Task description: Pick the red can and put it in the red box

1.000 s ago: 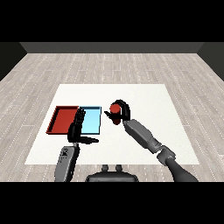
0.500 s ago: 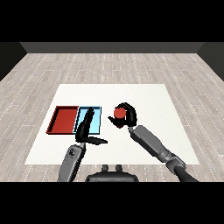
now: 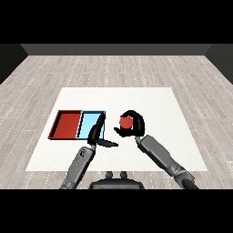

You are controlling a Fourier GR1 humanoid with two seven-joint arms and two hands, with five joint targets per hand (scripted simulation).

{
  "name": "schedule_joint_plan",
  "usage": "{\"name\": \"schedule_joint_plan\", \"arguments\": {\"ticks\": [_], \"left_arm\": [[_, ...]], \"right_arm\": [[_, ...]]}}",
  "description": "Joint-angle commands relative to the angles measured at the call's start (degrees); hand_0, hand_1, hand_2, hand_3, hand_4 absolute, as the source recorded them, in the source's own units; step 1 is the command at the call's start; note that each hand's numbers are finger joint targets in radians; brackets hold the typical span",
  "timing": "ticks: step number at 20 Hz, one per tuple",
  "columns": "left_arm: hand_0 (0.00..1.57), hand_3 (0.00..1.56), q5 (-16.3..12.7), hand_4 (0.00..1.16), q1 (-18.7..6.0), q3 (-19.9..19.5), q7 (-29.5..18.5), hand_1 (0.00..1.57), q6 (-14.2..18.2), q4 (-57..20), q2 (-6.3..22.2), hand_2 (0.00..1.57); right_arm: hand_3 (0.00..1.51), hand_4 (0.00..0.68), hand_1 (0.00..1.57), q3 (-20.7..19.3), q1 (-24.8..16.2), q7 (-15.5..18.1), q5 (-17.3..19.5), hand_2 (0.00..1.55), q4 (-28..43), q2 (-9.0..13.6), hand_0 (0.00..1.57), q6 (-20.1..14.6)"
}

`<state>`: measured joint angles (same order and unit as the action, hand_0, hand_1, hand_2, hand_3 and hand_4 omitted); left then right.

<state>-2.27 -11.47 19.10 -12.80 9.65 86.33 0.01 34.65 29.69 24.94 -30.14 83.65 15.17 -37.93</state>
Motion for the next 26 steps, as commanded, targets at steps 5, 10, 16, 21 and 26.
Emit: {"name": "schedule_joint_plan", "arguments": {"ticks": [5, 10, 16, 21, 26], "left_arm": [[0.00, 0.00, -2.0, 0.00, -2.2, 5.0, -2.2, 0.00, 5.3, -7.4, 0.0, 0.00], [0.00, 0.00, -5.4, 0.00, -5.0, 4.0, -3.0, 0.00, 2.6, -11.0, 0.0, 0.00], [0.00, 0.00, -6.8, 0.00, -3.4, 6.3, -3.5, 0.00, 4.3, -10.7, 0.0, 0.00], [0.00, 0.00, -9.2, 0.00, -8.7, 5.7, 0.1, 0.00, 5.7, -10.0, 0.0, 0.00], [0.00, 0.00, -11.4, 0.00, -7.5, 8.0, -5.8, 0.00, 5.5, -14.8, 0.0, 0.00]], "right_arm": [[1.39, 0.656, 1.46, -0.3, -0.6, -5.1, 9.7, 1.44, 2.8, -5.5, 1.46, -0.5], [1.39, 0.653, 1.46, -4.6, -4.3, -3.8, 12.6, 1.44, 0.7, -9.0, 1.46, 5.5], [1.39, 0.662, 1.47, -5.2, -4.9, -7.0, 17.8, 1.44, 4.2, -12.4, 1.47, 7.0], [1.39, 0.661, 1.44, -9.1, -3.4, -5.6, 18.3, 1.43, 0.6, -15.0, 1.44, 10.8], [1.40, 0.640, 1.50, -4.6, -7.6, -5.7, 16.3, 1.44, 4.9, -15.1, 1.50, 9.3]]}}
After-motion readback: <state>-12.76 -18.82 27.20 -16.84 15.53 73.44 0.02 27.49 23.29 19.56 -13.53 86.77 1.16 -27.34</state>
